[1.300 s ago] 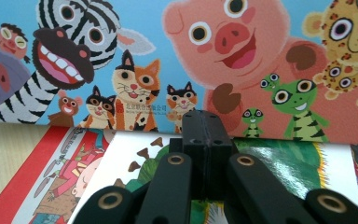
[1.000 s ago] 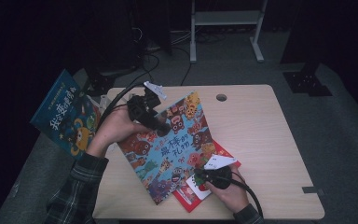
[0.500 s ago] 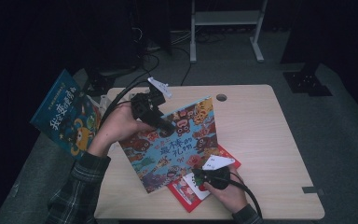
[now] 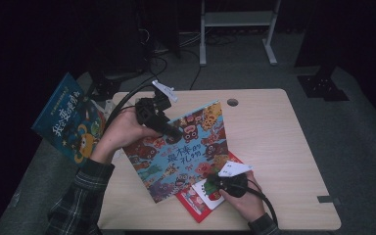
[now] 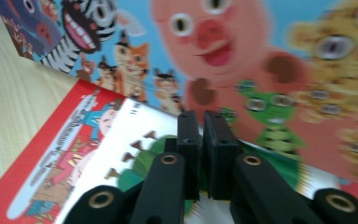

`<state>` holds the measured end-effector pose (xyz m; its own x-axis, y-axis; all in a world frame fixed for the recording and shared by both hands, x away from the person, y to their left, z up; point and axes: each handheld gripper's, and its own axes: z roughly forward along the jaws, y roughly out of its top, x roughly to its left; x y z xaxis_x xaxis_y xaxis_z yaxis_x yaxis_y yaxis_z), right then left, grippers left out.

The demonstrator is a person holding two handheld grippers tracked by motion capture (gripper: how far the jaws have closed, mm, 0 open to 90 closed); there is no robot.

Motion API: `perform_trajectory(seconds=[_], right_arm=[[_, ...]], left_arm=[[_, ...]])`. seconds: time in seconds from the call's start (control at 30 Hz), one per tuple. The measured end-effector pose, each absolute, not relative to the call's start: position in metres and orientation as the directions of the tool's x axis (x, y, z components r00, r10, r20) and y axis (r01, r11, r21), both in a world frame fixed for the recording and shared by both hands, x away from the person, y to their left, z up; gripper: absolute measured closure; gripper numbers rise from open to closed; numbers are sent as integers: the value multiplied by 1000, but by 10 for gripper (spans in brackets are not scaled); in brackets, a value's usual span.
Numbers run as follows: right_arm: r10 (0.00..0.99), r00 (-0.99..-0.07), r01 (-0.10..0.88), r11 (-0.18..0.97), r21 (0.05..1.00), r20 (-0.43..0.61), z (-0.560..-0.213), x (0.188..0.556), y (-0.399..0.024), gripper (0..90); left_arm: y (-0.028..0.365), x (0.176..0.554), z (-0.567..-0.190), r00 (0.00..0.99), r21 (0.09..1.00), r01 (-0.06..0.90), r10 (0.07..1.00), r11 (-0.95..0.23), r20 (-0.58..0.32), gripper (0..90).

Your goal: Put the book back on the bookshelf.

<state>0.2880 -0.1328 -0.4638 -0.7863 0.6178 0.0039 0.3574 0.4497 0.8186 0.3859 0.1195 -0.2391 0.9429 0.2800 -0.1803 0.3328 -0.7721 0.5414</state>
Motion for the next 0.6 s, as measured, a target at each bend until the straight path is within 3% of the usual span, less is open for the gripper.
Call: perform_trajectory(seconds=[0.23, 0.6], right_arm=[[658, -753, 374, 404, 835, 19, -457, 291, -160, 729], [716, -698, 387, 336, 858, 35, -455, 288, -203, 591]], left_arm=[[119, 387, -237, 925, 515, 380, 307, -769, -225, 806], [119, 380, -227, 919, 459, 393, 352, -797, -175, 807]])
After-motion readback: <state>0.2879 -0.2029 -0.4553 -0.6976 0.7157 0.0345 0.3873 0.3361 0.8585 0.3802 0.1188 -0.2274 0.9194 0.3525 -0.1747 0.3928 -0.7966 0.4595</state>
